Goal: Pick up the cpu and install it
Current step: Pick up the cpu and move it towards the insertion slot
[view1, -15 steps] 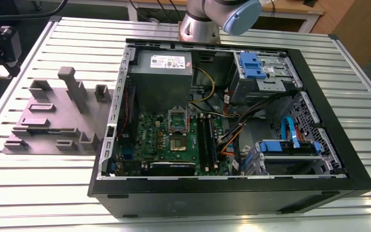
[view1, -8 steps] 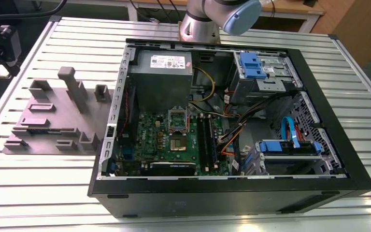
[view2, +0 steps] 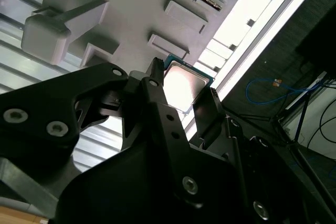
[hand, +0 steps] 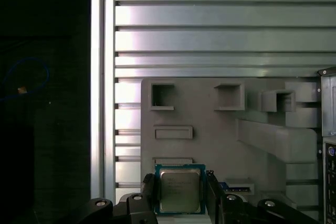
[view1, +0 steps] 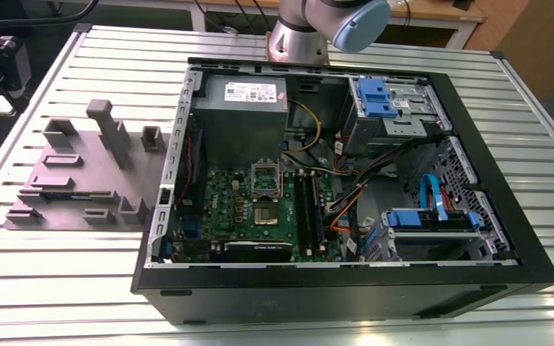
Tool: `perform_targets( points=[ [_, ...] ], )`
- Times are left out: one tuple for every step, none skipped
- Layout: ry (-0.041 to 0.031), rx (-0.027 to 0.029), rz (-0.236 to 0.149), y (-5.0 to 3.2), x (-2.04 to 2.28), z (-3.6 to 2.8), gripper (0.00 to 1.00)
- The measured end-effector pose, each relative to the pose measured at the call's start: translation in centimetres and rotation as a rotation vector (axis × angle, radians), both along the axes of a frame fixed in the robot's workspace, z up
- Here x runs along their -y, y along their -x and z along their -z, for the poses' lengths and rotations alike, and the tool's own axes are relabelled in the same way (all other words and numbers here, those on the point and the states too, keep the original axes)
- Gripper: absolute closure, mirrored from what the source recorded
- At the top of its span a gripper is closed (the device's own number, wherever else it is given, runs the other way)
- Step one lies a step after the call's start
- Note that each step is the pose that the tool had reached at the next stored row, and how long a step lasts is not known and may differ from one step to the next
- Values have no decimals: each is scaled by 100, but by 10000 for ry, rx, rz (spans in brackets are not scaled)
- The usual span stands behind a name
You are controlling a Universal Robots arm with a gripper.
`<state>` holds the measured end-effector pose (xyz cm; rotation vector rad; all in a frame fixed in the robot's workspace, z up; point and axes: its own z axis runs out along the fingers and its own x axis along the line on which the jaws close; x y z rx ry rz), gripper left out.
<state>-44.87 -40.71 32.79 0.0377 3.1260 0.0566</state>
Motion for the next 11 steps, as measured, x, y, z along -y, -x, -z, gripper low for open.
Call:
perform_targets(
  points=[
    [0, -1, 0, 0, 0, -3, 53],
    [0, -1, 0, 0, 0, -5, 53],
    [0, 0, 0, 0, 0, -6, 53],
    [0, -1, -1, 0, 0, -9, 53],
    [1, -2, 0, 0, 0, -12, 53],
    [1, -2, 0, 0, 0, -15, 53],
    [0, -1, 0, 0, 0, -16, 53],
    [-1, 0, 0, 0, 0, -18, 53],
    [0, -1, 0, 0, 0, -20, 53],
    [0, -1, 0, 0, 0, -22, 53],
    [0, -1, 0, 0, 0, -24, 53]
  ],
)
